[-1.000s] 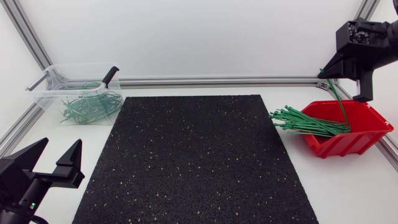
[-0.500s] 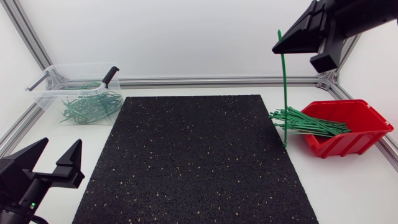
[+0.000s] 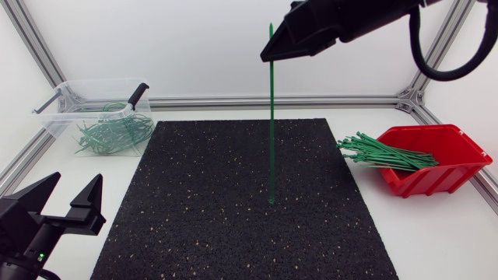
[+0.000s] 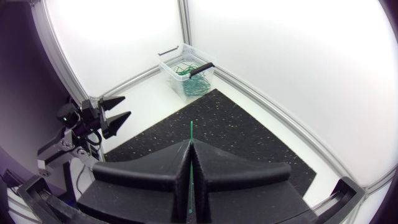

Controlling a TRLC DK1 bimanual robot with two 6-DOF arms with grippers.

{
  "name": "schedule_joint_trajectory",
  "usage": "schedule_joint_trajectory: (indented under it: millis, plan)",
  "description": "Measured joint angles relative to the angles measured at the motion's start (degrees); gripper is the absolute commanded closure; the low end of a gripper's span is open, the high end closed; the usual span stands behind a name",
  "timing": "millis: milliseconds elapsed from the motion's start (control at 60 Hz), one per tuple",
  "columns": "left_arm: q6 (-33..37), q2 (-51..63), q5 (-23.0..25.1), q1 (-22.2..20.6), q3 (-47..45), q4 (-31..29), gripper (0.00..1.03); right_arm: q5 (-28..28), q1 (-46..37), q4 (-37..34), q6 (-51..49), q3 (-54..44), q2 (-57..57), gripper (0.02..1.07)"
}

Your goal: Take a green cable tie from the red box, thread the tail through the head to close it, then place it in the transparent bin on the left.

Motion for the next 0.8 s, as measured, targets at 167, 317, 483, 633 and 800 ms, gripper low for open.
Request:
schedule_joint_trajectory:
  millis: [167,317,483,633,800]
  plan:
    - [0.0,0.0,0.0,0.0,0.0,0.0,0.03,-7.19,0.28,5.55,8.59,-3.65,2.19,1.01]
    - [0.0,0.0,0.0,0.0,0.0,0.0,0.03,-10.29,0.24,12.31,13.99,-8.33,5.53,1.01]
    - [0.0,0.0,0.0,0.0,0.0,0.0,0.03,-13.73,-0.5,19.78,19.45,-13.33,8.26,1.01]
    - [0.0,0.0,0.0,0.0,0.0,0.0,0.03,-17.4,-2.8,27.71,25.29,-16.81,10.58,1.01]
    - [0.0,0.0,0.0,0.0,0.0,0.0,0.03,-20.48,-5.42,34.91,31.23,-20.52,14.95,1.01]
